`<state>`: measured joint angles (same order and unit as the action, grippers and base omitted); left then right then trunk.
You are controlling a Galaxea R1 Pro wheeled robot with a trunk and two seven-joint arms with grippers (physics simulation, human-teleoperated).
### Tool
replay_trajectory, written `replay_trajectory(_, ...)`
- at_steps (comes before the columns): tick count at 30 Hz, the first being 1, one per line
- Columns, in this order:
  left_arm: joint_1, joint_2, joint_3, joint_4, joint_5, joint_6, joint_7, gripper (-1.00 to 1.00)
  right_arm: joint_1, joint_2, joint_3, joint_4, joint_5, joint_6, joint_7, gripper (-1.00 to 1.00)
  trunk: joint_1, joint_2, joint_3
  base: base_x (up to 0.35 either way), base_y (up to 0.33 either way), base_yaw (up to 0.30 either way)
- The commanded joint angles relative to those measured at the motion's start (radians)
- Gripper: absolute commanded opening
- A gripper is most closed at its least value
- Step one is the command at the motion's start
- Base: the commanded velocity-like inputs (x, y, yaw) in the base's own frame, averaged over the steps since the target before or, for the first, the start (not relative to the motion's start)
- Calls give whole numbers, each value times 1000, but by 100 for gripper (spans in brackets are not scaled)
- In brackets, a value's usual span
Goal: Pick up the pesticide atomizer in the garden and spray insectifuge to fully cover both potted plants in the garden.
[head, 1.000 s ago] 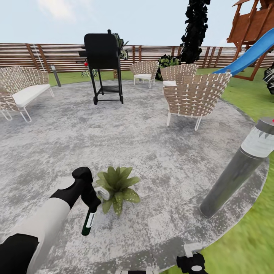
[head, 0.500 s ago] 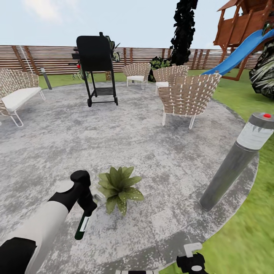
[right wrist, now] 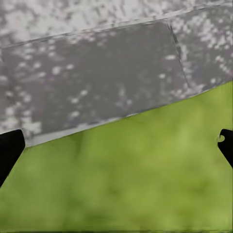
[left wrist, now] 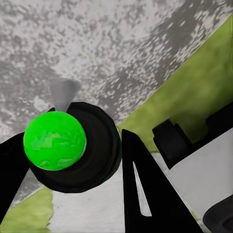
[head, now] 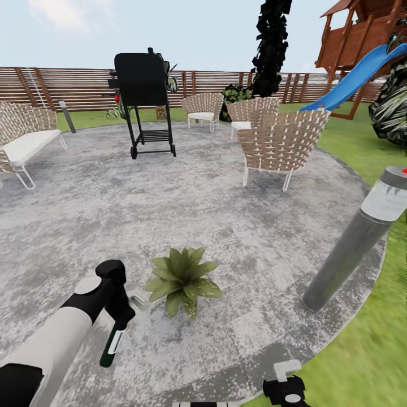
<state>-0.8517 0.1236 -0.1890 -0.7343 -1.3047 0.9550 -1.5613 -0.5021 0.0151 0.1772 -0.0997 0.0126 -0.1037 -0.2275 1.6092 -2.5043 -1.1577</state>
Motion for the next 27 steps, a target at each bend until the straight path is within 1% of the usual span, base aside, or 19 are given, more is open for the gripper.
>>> replay_trajectory(1,0,1,-4,-2,-7,10,-10,-100,-1,-2,5,2,1,-2,-6,100,0,0,-1,0,302,-200)
replay_trajectory(8,0,-5,-4,-2,-7,10,-10,-100,-1,-5,4,2,1,-2,-6,100,0,0,-1,0,274,-256)
replay_trajectory(13,0,-9,-3,-3,-6,10,-10,-100,-1,-8,4,2,1,-2,-6,100,0,0,-1,0,43,-264)
replay_trajectory(15,-1,-16,-6,-3,-3,10,-10,-100,-1,-11,4,2,1,-2,-6,100,0,0,-1,0,2,-264)
replay_trajectory(17,-2,-45,-8,-3,-4,10,-10,-100,-1,-12,4,3,1,-2,-6,100,0,0,-1,0,1,-259)
replay_trajectory(18,-1,-52,-10,-3,-6,9,-10,-100,-1,-12,4,3,1,-2,-6,100,0,0,-1,0,0,-255)
replay_trajectory(19,-1,-54,-13,-3,-6,8,-10,-100,-1,-12,4,3,1,-2,-6,100,0,0,-1,0,0,-254)
replay_trajectory(20,-1,-51,-12,-3,-7,8,-10,-100,-1,-12,5,2,1,-2,-6,100,0,0,-1,0,0,-250)
replay_trajectory(21,-1,-44,-9,-3,-8,4,-10,-100,-1,-12,4,2,1,-2,-6,100,0,0,-1,0,0,-230)
replay_trajectory(23,-1,-9,-6,-2,-6,0,-10,-100,-1,-12,4,2,1,-2,-6,100,0,0,-1,0,0,-128)
replay_trajectory(24,-1,17,-5,-2,-4,-1,-10,-100,-1,-12,4,2,0,-2,-6,100,0,0,-1,0,0,-51)
replay_trajectory(26,0,41,-5,-2,-2,-3,-10,-100,-1,-11,5,2,0,-2,-6,100,0,0,-1,0,0,-25)
replay_trajectory(27,0,44,-8,-2,-4,-4,-10,-100,-1,-11,5,2,1,-2,-6,100,0,0,-1,0,0,-5)
